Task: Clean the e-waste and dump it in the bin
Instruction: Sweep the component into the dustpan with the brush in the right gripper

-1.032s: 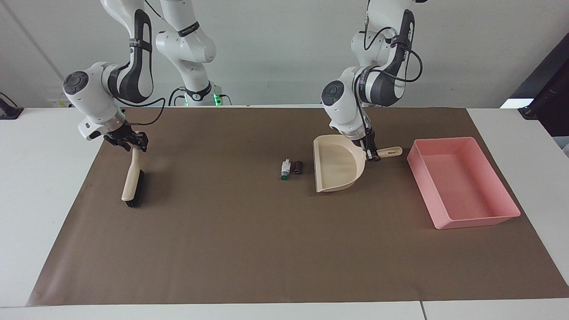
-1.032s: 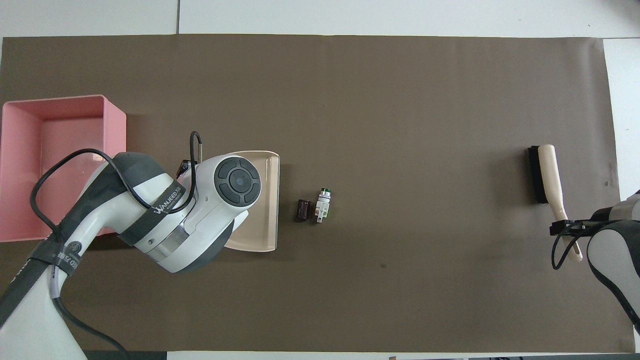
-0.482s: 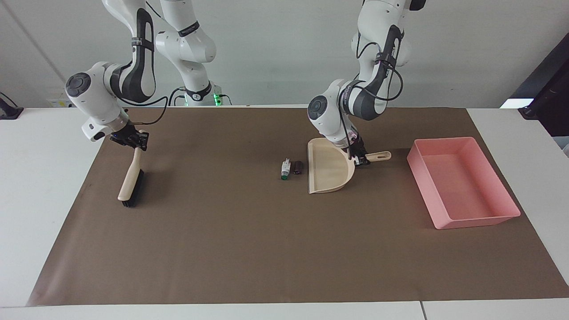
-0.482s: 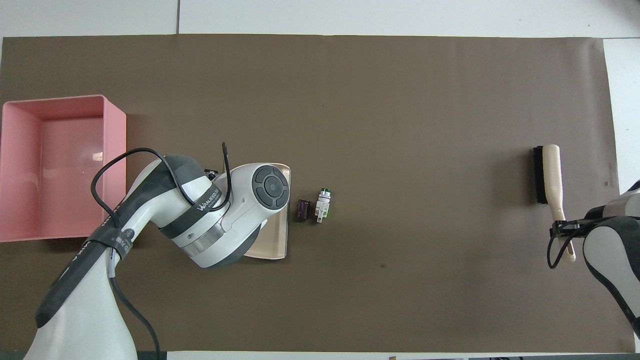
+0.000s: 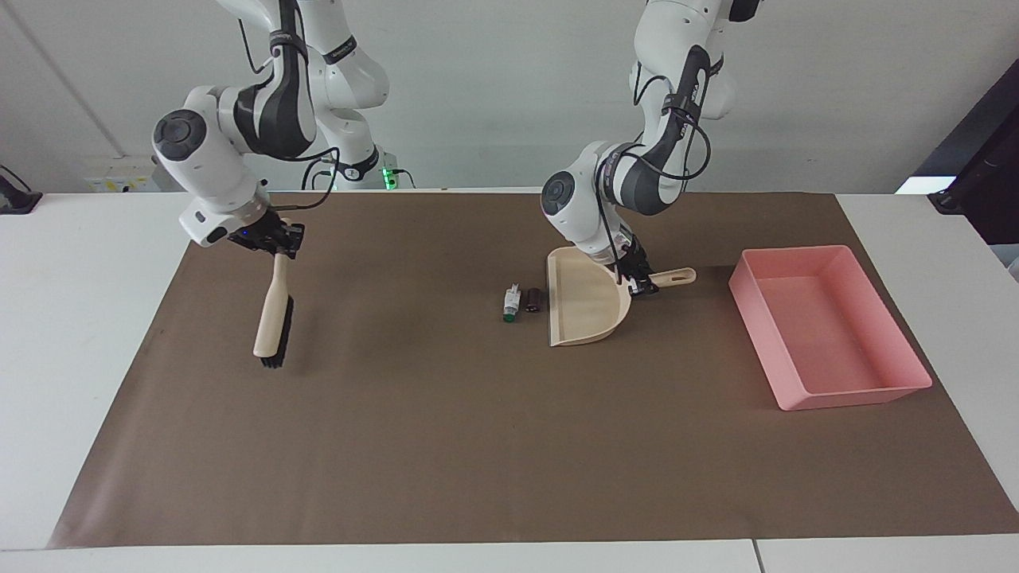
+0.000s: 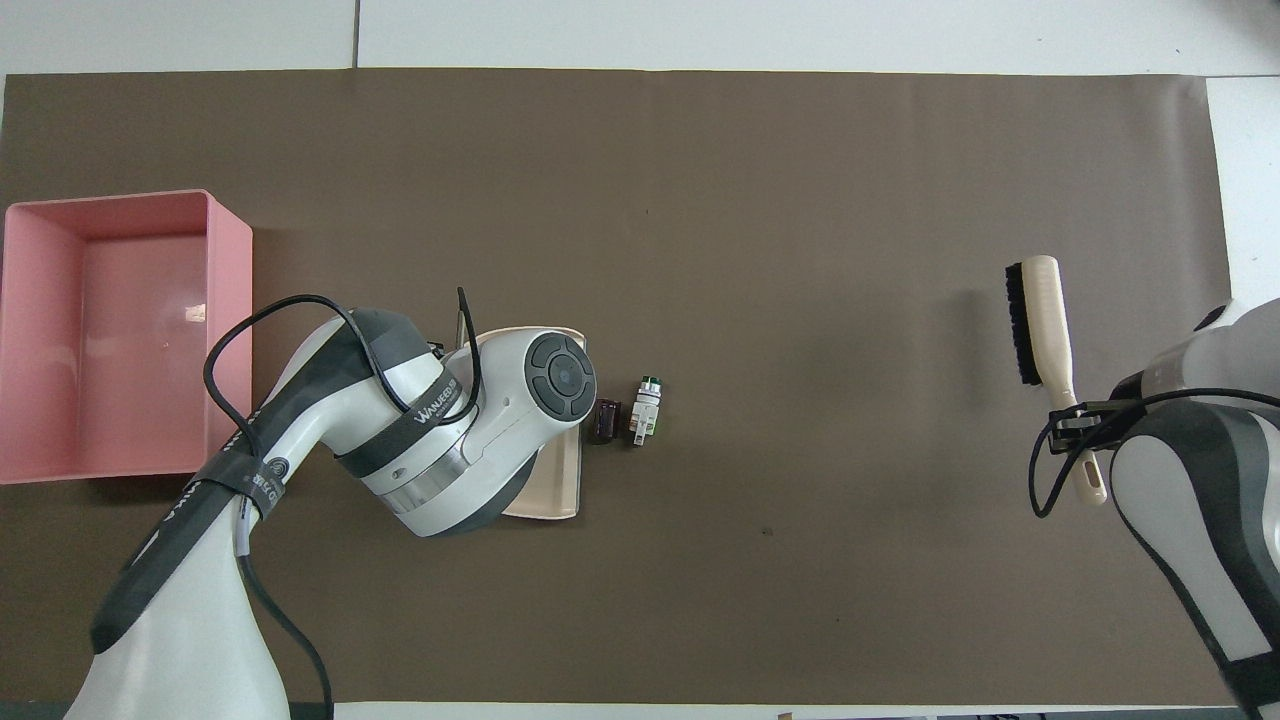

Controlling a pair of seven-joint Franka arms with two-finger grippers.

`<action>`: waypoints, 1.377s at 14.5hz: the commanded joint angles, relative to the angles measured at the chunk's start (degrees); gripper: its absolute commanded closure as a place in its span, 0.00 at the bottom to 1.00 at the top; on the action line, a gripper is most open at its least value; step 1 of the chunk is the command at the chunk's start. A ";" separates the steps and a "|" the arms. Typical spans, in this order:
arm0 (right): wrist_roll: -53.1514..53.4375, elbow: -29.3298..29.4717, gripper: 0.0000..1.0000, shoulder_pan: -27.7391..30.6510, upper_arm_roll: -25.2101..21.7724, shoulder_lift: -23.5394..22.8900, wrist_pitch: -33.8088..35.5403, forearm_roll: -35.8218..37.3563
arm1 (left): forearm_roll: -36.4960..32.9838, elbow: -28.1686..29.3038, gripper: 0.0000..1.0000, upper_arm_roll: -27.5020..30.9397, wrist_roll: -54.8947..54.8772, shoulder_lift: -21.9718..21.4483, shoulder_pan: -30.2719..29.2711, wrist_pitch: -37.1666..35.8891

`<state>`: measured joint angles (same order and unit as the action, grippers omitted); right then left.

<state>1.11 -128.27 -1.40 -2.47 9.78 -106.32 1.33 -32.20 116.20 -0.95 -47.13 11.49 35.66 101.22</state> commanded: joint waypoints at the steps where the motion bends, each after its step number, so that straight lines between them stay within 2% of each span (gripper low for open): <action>1: 9.92 -0.66 1.00 -8.76 -0.08 2.44 3.31 -0.45 | -0.93 0.08 1.00 0.34 0.90 0.55 1.08 -0.93; 6: 26.28 -6.98 1.00 -25.11 0.01 5.34 2.44 -0.45 | -0.93 0.43 1.00 0.25 0.99 0.37 1.52 -1.11; 9: 37.96 -8.31 1.00 -38.03 0.10 2.28 -3.87 -0.45 | -0.85 0.52 1.00 0.25 0.99 0.28 1.52 -1.02; 11: 40.46 -7.87 1.00 -43.58 0.01 -0.27 -6.60 -0.80 | -0.76 0.52 1.00 0.25 1.25 0.28 1.52 -1.02; 13: 40.81 -7.26 1.00 -45.18 0.01 -1.60 -8.98 -4.04 | -0.67 0.52 1.00 0.25 1.34 0.28 1.52 -1.11; 16: 40.73 -4.97 1.00 -45.18 0.10 -3.27 -10.30 -4.41 | -0.41 0.52 1.00 0.16 1.25 0.28 1.52 -0.67; 20: 40.81 -1.99 1.00 -45.10 0.01 -8.89 -15.22 -4.76 | 0.47 0.52 1.00 0.16 1.25 0.28 1.43 -0.41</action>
<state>42.55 -133.08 -47.07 -2.48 4.49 -119.79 -2.36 -32.07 116.44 -1.00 -46.56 11.64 36.14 101.09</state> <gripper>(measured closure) 0.731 0.678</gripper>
